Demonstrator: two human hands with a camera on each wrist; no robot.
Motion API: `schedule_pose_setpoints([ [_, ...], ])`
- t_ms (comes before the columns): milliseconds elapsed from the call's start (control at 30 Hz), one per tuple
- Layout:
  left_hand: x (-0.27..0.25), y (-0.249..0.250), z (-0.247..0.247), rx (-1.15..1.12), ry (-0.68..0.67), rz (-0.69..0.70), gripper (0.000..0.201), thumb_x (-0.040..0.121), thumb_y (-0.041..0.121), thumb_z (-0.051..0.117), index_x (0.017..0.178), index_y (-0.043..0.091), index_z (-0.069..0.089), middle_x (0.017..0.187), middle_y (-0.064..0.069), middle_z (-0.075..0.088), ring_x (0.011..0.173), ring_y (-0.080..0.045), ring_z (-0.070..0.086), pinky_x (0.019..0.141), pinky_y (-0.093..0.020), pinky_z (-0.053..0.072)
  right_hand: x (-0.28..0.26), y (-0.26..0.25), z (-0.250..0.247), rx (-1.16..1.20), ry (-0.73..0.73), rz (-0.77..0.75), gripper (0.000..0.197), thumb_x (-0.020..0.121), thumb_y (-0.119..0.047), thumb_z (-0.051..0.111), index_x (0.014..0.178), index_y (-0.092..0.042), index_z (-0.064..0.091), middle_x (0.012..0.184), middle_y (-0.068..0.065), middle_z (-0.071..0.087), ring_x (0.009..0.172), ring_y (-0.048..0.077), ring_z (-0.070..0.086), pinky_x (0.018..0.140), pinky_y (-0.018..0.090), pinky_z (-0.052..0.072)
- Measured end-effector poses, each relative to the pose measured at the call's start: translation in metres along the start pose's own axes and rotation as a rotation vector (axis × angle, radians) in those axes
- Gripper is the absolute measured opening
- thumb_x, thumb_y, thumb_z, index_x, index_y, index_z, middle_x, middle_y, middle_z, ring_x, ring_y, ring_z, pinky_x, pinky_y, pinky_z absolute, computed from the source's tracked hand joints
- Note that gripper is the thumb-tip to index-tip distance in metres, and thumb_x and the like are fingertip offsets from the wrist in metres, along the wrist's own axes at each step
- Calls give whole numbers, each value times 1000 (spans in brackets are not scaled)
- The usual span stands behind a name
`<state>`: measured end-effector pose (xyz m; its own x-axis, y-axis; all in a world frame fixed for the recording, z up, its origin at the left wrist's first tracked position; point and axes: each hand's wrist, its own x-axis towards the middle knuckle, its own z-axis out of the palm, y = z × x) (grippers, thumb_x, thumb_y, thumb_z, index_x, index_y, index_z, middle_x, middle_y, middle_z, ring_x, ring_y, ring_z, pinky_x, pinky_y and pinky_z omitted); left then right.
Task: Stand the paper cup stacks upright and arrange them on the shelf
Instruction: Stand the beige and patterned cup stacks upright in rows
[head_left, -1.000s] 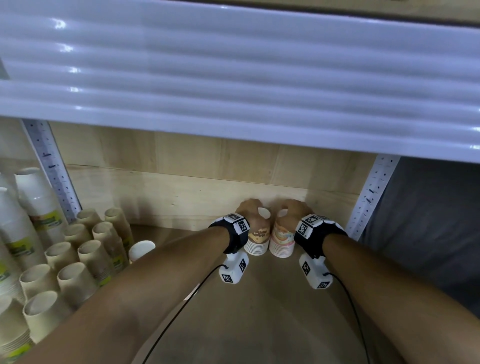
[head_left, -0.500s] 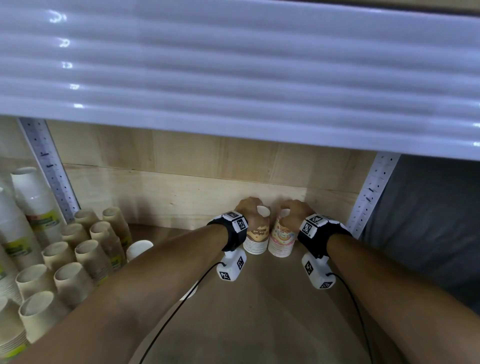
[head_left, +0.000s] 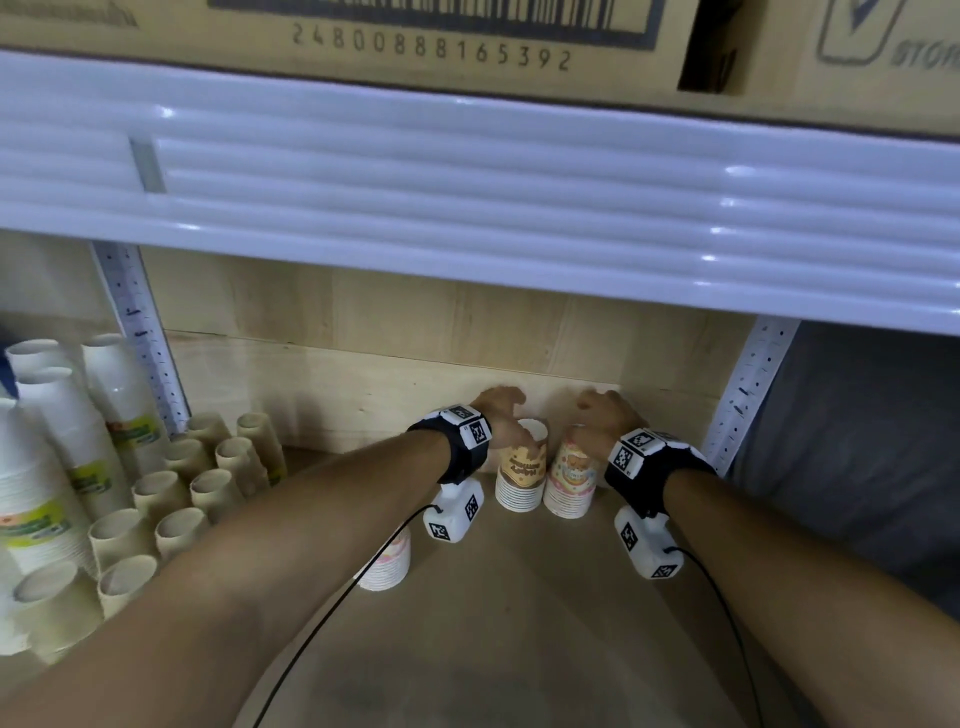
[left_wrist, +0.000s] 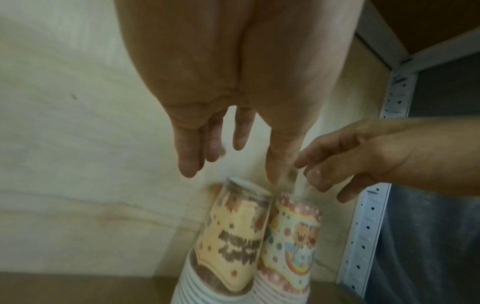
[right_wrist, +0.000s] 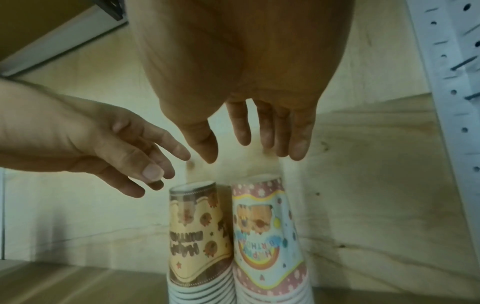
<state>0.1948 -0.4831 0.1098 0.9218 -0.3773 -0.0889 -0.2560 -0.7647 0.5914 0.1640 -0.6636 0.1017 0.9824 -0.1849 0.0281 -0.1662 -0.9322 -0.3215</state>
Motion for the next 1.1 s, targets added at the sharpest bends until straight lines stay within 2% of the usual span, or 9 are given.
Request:
schedule_pose_setpoints([
  [200, -40, 1, -56, 138, -1, -50, 55, 82, 33, 75, 132, 22, 56, 137, 0, 48, 121, -24, 52, 87, -31, 46, -16, -43, -19, 73, -9, -76, 41, 70, -38, 63, 106, -19, 61, 115, 4, 61, 99, 24, 60, 81, 31, 51],
  [300, -68, 0, -82, 167, -40, -107, 56, 85, 28, 74, 135, 14, 55, 104, -3, 60, 106, -28, 61, 94, -39, 53, -29, -71, -20, 124, -22, -128, 46, 78, -31, 67, 121, -17, 59, 129, 4, 54, 115, 23, 56, 96, 33, 48],
  [367, -88, -3, -98, 182, -51, -157, 56, 85, 27, 75, 135, 14, 54, 82, -1, 58, 90, -27, 62, 92, -41, 54, -40, -93, -18, 118, -13, -177, 45, 81, -30, 68, 123, -19, 59, 130, 3, 54, 115, 23, 56, 94, 27, 47],
  [400, -97, -7, -104, 202, -53, -176, 55, 85, 27, 74, 135, 14, 53, 81, -2, 57, 88, -27, 61, 92, -41, 54, -46, -105, -16, 119, -24, -214, 44, 80, -31, 69, 122, -21, 59, 128, 2, 56, 112, 22, 58, 90, 26, 46],
  [533, -128, -31, -115, 342, -61, -217, 56, 87, 25, 73, 137, 12, 52, 99, -1, 55, 100, -28, 58, 84, -34, 50, -68, -144, -3, 123, -119, -318, 39, 76, -31, 73, 113, -28, 63, 121, -1, 58, 108, 18, 58, 89, 26, 46],
  [667, -148, -66, -112, 439, -107, -285, 56, 84, 23, 74, 135, 15, 54, 135, -1, 53, 119, -22, 53, 96, -32, 46, -87, -172, 13, 118, -216, -407, 43, 79, -25, 75, 121, -24, 64, 120, 0, 59, 109, 19, 58, 89, 26, 46],
  [833, -157, -97, -108, 483, -91, -277, 60, 79, 27, 77, 134, 15, 55, 138, -2, 50, 121, -23, 52, 97, -31, 47, -99, -191, 32, 96, -269, -430, 48, 79, -26, 76, 125, -23, 62, 128, 2, 59, 114, 20, 57, 88, 24, 44],
  [967, -161, -109, -101, 477, -59, -221, 52, 87, 25, 71, 135, 10, 55, 138, -6, 53, 123, -23, 54, 71, -20, 44, -104, -199, 44, 53, -264, -411, 54, 82, -34, 72, 131, -20, 57, 134, 3, 55, 120, 21, 55, 88, 22, 40],
  [1100, -162, -125, -91, 429, 15, -209, 53, 85, 21, 73, 134, 14, 56, 132, -6, 59, 120, -22, 58, 79, -22, 42, -107, -204, 61, -14, -190, -374, 50, 84, -38, 66, 126, -12, 58, 127, 7, 59, 113, 24, 58, 88, 27, 46],
])
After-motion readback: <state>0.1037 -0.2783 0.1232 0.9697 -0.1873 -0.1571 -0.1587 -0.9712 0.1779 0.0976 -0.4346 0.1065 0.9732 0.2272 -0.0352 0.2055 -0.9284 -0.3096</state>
